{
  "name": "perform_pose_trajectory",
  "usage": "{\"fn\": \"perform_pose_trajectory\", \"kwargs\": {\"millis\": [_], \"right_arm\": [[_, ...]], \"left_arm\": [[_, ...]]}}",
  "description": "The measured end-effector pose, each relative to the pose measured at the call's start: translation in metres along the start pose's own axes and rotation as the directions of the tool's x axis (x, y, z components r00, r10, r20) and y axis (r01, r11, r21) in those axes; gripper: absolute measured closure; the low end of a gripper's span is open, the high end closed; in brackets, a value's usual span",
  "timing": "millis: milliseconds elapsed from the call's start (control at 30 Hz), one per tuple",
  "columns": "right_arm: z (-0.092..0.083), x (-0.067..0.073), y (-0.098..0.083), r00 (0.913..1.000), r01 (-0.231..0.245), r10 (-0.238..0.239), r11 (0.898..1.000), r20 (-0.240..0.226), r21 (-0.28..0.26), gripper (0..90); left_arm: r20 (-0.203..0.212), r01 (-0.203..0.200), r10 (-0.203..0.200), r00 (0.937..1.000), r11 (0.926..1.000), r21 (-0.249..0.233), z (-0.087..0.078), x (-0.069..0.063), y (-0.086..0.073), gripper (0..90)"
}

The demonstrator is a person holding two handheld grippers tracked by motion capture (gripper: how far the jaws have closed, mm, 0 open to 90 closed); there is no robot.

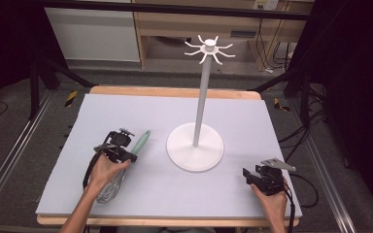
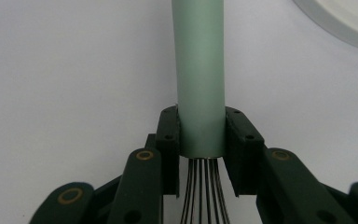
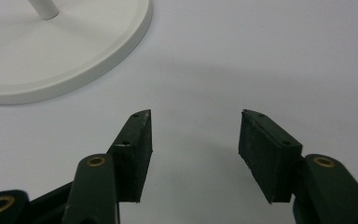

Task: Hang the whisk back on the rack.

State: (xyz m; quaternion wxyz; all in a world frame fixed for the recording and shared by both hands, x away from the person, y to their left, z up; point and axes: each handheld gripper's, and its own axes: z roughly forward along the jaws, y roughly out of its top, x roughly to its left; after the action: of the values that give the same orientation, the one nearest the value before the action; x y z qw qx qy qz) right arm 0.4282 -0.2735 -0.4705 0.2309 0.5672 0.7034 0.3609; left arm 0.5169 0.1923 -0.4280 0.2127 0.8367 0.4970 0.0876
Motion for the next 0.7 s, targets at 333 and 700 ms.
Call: {"fn": "perform_pose_trajectory", "kwargs": {"millis": [333,700], "right_arm": [[0.0,0.0,0.0,1.0,0.001,-0.001,1.0,0.0,-0.002,44.5],[-0.001,0.0,0.0,1.0,0.005,-0.005,1.0,0.0,-0.008,44.2]], "left_arm": [[0.019,0.004,-0.002,0.9998,0.9981,-0.061,-0.015,0.001,-0.005,68.9],[0.041,0.012,-0.006,0.9991,0.9871,-0.16,-0.036,0.002,-0.014,69.0]]}}
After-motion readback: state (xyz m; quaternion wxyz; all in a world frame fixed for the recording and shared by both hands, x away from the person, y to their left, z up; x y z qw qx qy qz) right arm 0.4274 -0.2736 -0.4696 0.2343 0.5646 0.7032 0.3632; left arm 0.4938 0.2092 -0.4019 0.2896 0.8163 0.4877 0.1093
